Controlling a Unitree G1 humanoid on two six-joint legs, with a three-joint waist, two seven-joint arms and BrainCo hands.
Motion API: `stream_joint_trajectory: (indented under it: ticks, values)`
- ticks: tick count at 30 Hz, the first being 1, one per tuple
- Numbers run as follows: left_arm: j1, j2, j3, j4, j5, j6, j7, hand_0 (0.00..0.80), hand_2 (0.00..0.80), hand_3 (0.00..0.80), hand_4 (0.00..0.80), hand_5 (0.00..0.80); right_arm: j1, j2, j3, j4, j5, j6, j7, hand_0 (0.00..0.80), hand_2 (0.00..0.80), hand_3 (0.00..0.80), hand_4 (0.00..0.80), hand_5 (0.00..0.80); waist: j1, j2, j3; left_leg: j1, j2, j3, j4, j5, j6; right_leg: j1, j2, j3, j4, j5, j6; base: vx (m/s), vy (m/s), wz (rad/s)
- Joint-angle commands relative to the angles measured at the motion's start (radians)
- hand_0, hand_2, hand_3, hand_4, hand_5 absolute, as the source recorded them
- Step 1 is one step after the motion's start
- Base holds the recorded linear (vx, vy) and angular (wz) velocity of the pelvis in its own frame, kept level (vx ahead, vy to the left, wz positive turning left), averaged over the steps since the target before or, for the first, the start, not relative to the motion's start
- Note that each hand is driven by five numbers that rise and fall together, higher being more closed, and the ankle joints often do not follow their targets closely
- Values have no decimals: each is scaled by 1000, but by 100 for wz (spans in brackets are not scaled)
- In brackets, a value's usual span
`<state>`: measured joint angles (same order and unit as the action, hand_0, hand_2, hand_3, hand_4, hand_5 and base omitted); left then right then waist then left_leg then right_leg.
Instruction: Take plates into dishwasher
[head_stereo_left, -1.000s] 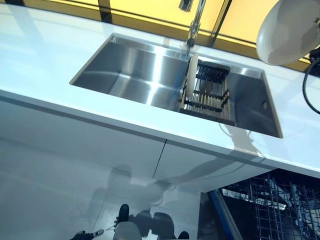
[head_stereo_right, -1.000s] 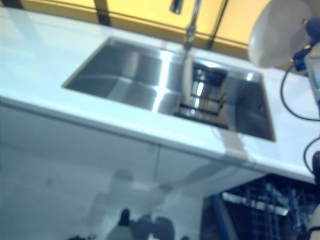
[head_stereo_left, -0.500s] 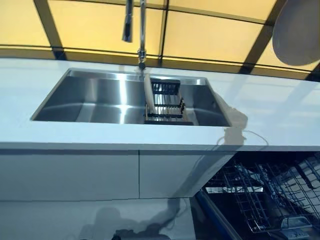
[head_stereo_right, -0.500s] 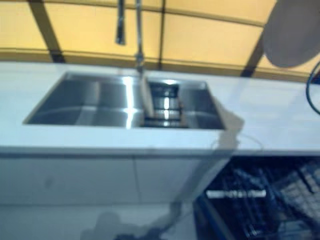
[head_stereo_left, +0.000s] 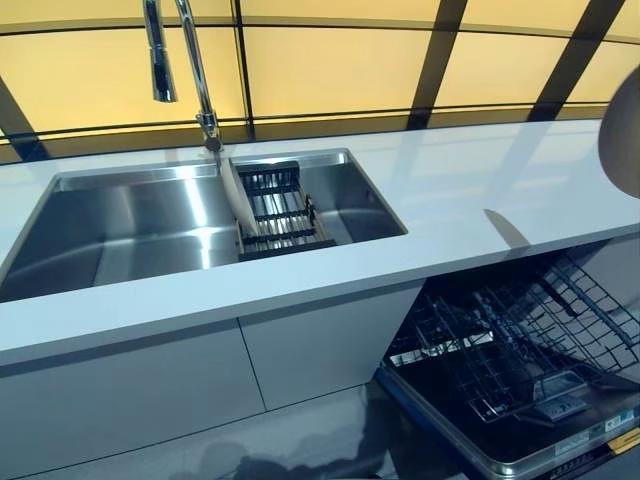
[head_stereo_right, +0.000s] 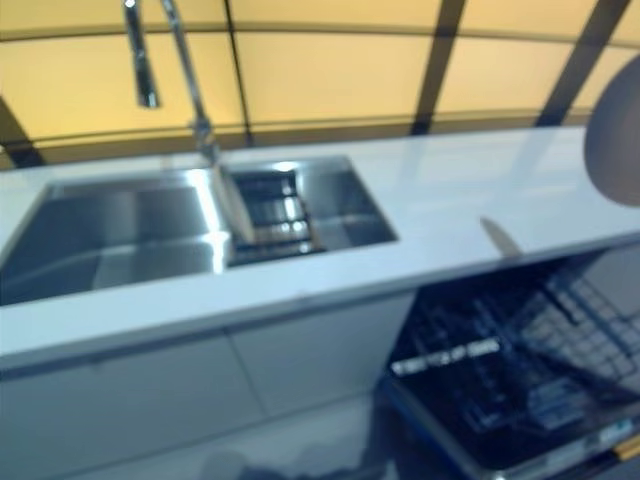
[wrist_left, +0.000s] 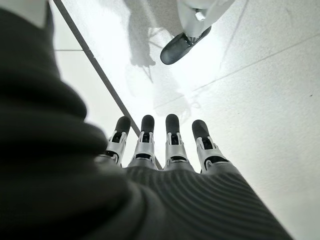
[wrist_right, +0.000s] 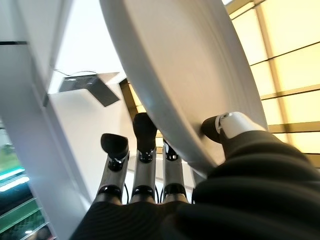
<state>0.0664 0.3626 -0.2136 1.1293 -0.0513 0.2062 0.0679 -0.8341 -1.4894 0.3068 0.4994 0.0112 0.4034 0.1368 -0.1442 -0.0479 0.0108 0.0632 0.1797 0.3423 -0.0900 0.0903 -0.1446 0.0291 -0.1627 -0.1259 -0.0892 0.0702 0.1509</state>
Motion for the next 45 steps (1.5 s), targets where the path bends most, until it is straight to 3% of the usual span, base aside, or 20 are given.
stream_joint_trajectory:
  ticks: [1, 8, 16, 31, 45]
  values:
    - [-62, 57, 5, 49, 54, -9, 4, 0, 0, 0, 0, 0, 69, -59, -132, -24, -53, -58, 5, 800, 800, 800, 800, 800, 6, -62, 9, 90, 1, -21, 3, -118, 53, -5, 10, 9, 21, 2, 35, -6, -32, -12]
    - [-72, 69, 8, 55, 59, -1, -3, 0, 0, 0, 0, 0, 432, -37, -447, -57, -47, -122, 11, 800, 800, 800, 800, 800, -25, -61, 20, 93, 8, 4, 3, -122, 54, -23, 16, 29, 29, 4, 38, -25, -26, -10]
    - [-74, 62, 21, 53, 43, -4, 8, 0, 0, 0, 0, 0, 595, 46, -538, -108, -109, -171, 35, 800, 800, 800, 800, 800, -41, -48, 27, 92, 7, 22, 5, -125, 56, -35, 18, 37, 31, 4, 38, -14, -6, -6]
    - [-95, 46, 31, 46, 53, 5, 12, 0, 0, 0, 0, 0, 614, 203, -425, -191, -371, -126, 110, 800, 800, 800, 800, 800, -40, -26, 39, 92, 1, 24, 4, -121, 58, -38, 11, 23, 31, 7, 34, 0, 0, 0]
    - [-111, 36, 18, 30, 65, 22, 9, 0, 0, 0, 0, 0, 542, 338, -225, -183, -565, -58, 203, 800, 800, 800, 800, 800, -4, -21, 51, 87, 1, 4, 3, -115, 57, -26, 1, -3, 22, 12, 37, -2, -1, 2]
